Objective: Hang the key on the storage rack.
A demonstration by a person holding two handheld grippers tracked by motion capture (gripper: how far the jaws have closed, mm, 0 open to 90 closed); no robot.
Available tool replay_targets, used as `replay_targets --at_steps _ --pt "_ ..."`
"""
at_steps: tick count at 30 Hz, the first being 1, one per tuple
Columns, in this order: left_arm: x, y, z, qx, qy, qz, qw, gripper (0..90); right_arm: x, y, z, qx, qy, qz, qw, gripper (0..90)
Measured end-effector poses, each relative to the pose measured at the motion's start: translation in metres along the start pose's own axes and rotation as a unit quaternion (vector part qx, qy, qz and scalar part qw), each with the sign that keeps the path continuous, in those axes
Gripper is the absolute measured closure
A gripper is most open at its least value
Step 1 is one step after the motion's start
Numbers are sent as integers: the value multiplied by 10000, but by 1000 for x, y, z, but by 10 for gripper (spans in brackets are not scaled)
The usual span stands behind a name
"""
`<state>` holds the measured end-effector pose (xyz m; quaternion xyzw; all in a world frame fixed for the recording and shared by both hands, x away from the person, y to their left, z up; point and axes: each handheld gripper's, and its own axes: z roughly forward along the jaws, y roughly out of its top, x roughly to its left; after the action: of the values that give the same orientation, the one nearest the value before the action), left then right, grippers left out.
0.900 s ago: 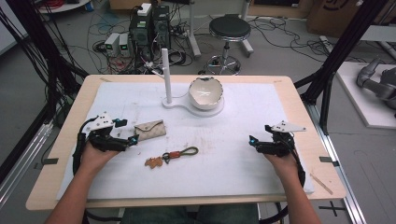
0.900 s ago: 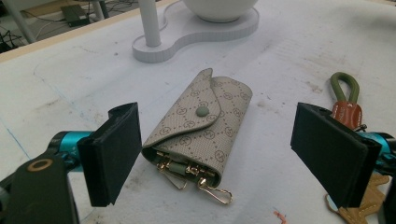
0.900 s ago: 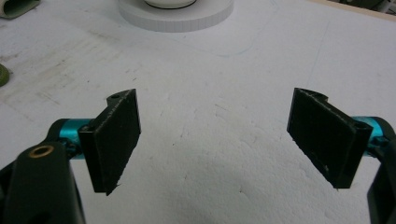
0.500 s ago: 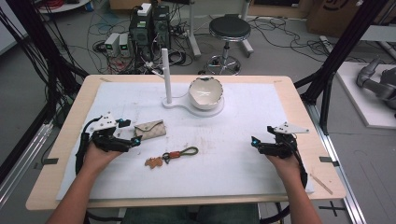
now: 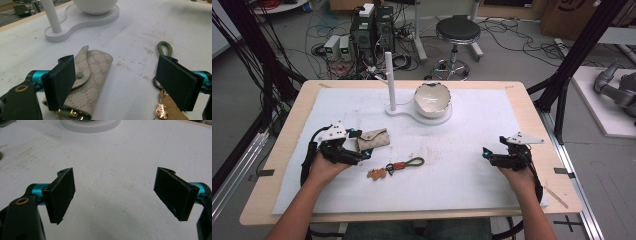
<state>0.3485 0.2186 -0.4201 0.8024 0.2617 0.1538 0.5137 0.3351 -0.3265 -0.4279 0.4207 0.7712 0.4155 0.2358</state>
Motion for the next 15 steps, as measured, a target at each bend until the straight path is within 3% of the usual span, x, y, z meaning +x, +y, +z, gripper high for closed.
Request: replay_targets --at_steps 8,15 --pt "-15 7 21 112 -375 92 9992 163 0 -4 -2 94 -30 -16 10000 176" --pt "-33 12 43 453 -615 402 9963 163 1 -4 -3 105 -46 -73 9999 176"
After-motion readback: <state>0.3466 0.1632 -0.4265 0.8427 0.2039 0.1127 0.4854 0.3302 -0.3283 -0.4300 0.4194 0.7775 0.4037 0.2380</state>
